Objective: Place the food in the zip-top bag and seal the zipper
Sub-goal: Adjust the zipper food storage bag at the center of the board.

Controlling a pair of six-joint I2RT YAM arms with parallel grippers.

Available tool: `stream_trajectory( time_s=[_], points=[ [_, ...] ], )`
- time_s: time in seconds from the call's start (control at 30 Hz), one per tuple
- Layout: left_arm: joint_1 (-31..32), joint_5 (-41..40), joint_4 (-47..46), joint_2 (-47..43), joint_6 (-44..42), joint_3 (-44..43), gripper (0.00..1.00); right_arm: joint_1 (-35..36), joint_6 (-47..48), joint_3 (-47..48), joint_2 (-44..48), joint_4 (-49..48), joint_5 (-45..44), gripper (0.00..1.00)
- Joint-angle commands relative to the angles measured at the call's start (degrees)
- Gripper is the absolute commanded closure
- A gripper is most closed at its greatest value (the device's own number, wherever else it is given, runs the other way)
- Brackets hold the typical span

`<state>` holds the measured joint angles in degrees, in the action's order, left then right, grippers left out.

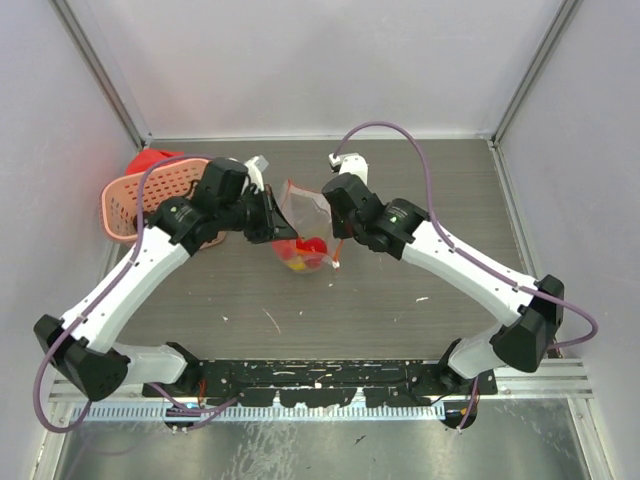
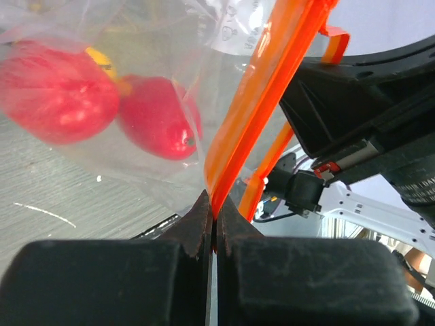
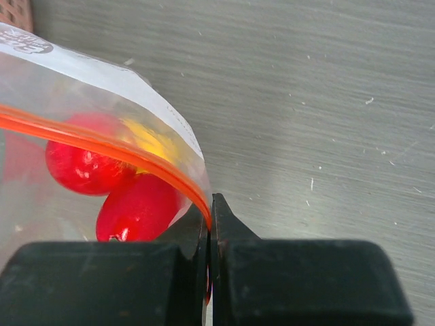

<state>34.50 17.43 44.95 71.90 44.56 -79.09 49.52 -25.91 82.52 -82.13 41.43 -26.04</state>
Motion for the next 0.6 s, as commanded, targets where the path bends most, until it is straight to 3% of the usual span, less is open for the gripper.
stream_trajectory(
  time_s=[0.0, 0.57],
  points=[
    [0.26, 0.68, 1.74, 3.02, -1.88, 0.65, 1.00, -0.71, 1.13, -0.53, -1.23, 1.83, -0.65, 0.96],
    [0.22, -3.99, 2.97, 1.31, -5.87, -2.15, 1.00, -2.49, 2.09, -1.31, 4.50, 1.26, -6.02, 0.97]
  ],
)
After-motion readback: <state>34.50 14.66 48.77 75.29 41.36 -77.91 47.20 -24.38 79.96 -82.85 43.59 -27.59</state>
